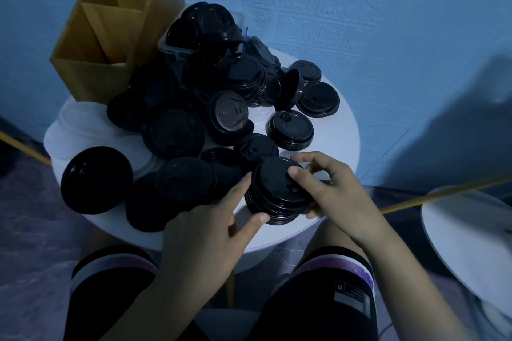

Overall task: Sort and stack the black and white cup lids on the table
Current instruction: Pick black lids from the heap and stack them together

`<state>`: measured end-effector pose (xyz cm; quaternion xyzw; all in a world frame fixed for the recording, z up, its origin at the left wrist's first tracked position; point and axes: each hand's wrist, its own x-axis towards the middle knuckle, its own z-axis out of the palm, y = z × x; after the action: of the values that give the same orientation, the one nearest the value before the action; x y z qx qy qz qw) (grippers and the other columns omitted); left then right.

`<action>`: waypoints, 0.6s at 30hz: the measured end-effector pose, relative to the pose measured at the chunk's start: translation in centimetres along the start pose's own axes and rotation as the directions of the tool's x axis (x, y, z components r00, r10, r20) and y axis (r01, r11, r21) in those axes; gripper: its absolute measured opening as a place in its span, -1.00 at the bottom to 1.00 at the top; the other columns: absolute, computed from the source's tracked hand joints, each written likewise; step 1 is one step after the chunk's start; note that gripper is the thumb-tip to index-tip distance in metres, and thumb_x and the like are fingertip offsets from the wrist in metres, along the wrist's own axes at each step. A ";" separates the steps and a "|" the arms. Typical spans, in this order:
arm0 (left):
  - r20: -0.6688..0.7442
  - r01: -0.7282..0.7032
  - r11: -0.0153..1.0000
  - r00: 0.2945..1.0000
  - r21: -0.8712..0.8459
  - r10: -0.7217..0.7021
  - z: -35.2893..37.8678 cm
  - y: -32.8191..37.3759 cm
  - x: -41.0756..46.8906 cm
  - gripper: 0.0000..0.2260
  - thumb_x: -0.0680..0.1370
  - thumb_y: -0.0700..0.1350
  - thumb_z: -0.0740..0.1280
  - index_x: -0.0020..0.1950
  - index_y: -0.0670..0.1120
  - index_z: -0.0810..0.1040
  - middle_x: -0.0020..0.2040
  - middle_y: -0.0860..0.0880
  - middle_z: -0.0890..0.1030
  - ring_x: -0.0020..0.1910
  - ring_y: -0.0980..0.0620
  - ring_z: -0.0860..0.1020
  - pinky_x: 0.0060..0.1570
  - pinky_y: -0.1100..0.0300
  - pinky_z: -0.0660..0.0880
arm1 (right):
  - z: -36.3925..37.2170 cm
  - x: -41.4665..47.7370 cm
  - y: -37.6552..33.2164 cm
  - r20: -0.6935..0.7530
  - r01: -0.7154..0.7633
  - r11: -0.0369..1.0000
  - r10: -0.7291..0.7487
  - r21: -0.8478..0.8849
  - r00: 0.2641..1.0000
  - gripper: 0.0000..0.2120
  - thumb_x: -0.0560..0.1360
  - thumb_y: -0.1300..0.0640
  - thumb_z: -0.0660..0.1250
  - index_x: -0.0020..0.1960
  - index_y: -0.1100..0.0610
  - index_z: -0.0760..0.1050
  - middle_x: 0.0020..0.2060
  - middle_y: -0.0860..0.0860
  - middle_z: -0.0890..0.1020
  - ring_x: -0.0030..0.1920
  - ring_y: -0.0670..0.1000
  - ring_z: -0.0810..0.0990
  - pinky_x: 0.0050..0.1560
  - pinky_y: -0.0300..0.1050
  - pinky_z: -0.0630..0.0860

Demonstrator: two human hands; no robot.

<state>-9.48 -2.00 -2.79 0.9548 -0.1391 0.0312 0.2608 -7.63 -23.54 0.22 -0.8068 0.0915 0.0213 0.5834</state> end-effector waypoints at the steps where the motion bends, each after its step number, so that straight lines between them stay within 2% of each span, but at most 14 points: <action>1: 0.003 0.008 1.000 1.000 -0.015 -0.008 0.0 0.0 0.0 -0.28 0.41 0.53 -0.15 0.57 0.42 0.10 -0.37 0.14 0.44 -0.37 0.18 0.51 -0.26 0.12 0.55 | 0.1 -0.1 0.1 -0.002 0.010 1.000 -0.010 -0.015 1.000 -0.83 0.57 0.00 0.43 0.16 -0.07 0.61 -0.08 0.11 0.55 -0.40 0.08 0.61 -0.39 -0.14 0.55; 5: -0.002 0.017 0.999 1.000 -0.042 -0.017 0.0 0.0 -0.2 -0.24 0.41 0.52 -0.12 0.59 0.34 0.14 -0.33 0.18 0.46 -0.33 0.21 0.52 -0.22 0.13 0.55 | 0.0 -0.4 0.6 0.012 0.060 0.997 -0.059 -0.048 0.998 -0.77 0.55 -0.10 0.42 0.18 -0.09 0.60 -0.04 0.08 0.54 -0.35 0.10 0.60 -0.34 -0.10 0.55; 8: -0.019 0.001 1.000 1.000 -0.014 -0.001 0.1 0.2 -0.4 -0.24 0.44 0.50 -0.13 0.59 0.26 0.24 -0.37 0.19 0.44 -0.34 0.21 0.53 -0.25 0.11 0.57 | -0.6 -0.7 0.8 0.017 0.101 0.989 -0.099 -0.105 0.995 -0.65 0.46 -0.20 0.44 0.20 -0.12 0.60 -0.01 0.02 0.58 -0.09 0.10 0.64 -0.07 -0.13 0.59; 11: -0.066 -0.026 0.999 0.998 -0.027 0.024 0.4 0.0 -0.5 -0.34 0.50 0.47 0.01 0.55 0.25 0.31 -0.42 0.20 0.40 -0.40 0.23 0.50 -0.35 0.13 0.55 | -1.5 -1.2 0.6 0.138 0.086 0.995 -0.080 -0.041 0.987 -0.41 0.34 -0.11 0.50 0.36 -0.16 0.51 0.16 -0.10 0.64 0.09 -0.16 0.66 0.11 -0.34 0.53; 14: -0.132 -0.058 0.994 0.990 -0.097 0.045 0.6 -0.5 -0.6 -0.57 0.51 0.33 0.25 0.35 0.28 0.37 -0.40 0.21 0.44 -0.43 0.27 0.48 -0.41 0.23 0.47 | -1.7 -1.7 0.5 0.271 0.134 0.989 -0.111 -0.069 0.956 -0.28 0.33 -0.01 0.56 0.44 -0.23 0.42 0.29 -0.22 0.59 0.27 -0.26 0.57 0.22 -0.43 0.44; 16: -0.146 -0.087 0.988 0.987 -0.130 0.068 0.6 -0.9 -0.7 -0.73 0.53 0.27 0.28 0.17 0.26 0.39 -0.38 0.17 0.48 -0.41 0.24 0.51 -0.41 0.25 0.45 | -1.5 -1.8 0.6 0.295 0.183 0.976 -0.140 -0.122 0.945 -0.26 0.35 0.05 0.58 0.46 -0.24 0.40 0.32 -0.29 0.56 0.34 -0.30 0.49 0.29 -0.44 0.38; 18: -0.130 -0.125 0.981 0.986 -0.148 0.106 0.4 -1.5 -0.6 -0.83 0.55 0.26 0.24 0.02 0.21 0.41 -0.34 0.14 0.51 -0.38 0.21 0.53 -0.42 0.26 0.44 | -1.3 -1.8 0.6 0.285 0.205 0.965 -0.152 -0.166 0.946 -0.26 0.35 0.00 0.59 0.46 -0.26 0.40 0.33 -0.30 0.54 0.37 -0.26 0.47 0.39 -0.31 0.36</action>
<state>-9.66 -0.84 -3.98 0.9182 -0.1804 0.0934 0.3401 -9.63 -24.75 0.33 -0.8540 -0.0650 0.0863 0.5089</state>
